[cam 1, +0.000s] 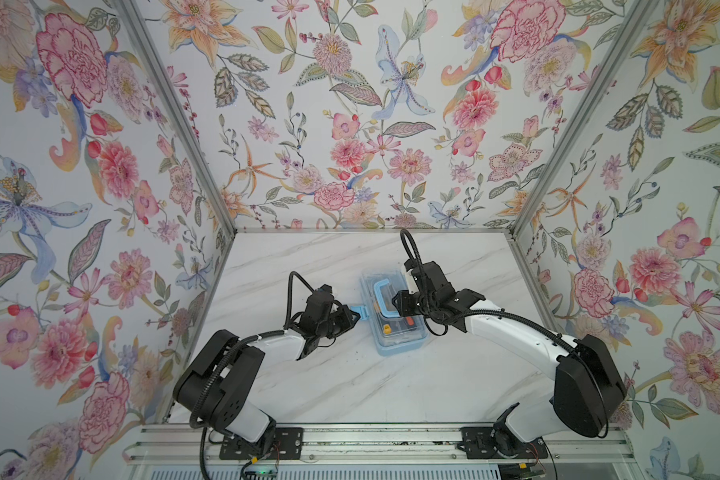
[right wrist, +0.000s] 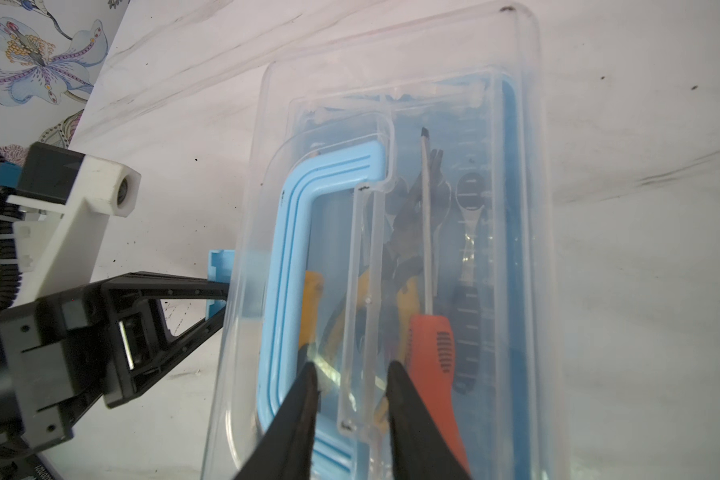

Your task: Pack the tool kit

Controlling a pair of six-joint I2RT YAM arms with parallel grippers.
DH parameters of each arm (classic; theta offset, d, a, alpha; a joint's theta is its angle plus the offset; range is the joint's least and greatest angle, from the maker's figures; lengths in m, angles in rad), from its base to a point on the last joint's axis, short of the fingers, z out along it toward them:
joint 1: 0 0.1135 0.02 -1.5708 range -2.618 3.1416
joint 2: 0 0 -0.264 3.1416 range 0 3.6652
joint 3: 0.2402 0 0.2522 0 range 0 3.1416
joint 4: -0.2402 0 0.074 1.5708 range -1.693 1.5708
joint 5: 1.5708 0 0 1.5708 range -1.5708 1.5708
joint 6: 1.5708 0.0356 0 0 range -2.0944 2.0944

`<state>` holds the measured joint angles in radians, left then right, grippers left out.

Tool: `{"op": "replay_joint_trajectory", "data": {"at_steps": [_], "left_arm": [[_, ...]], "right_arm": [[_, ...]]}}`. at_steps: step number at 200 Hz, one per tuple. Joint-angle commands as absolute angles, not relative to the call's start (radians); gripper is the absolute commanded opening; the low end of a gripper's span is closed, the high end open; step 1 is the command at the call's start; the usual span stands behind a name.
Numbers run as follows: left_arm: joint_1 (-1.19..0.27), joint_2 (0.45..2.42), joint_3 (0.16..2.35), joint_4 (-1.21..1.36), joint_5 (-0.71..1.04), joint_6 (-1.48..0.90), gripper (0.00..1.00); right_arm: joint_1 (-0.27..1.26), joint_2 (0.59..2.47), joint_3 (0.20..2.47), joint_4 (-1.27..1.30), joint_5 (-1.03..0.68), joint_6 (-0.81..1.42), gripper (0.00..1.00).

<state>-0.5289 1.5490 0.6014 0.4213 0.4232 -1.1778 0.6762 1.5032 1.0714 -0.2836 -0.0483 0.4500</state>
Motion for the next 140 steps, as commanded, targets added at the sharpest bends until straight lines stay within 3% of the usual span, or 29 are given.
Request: {"op": "replay_joint_trajectory", "data": {"at_steps": [1, 53, 140], "left_arm": [[-0.54, 1.533, 0.607, 0.621, 0.57, -1.248, 0.0], [-0.515, 1.527, 0.568, 0.769, 0.615, -1.379, 0.0], [-0.5, 1.477, 0.568, 0.743, 0.58, -1.375, 0.0]], "right_arm": [[0.676, 1.545, 1.043, -0.383, -0.066, 0.454, 0.3], [0.677, 1.563, 1.045, -0.388, -0.083, 0.45, 0.27], [0.715, 1.616, 1.004, -0.396, -0.113, 0.446, 0.19]]}}
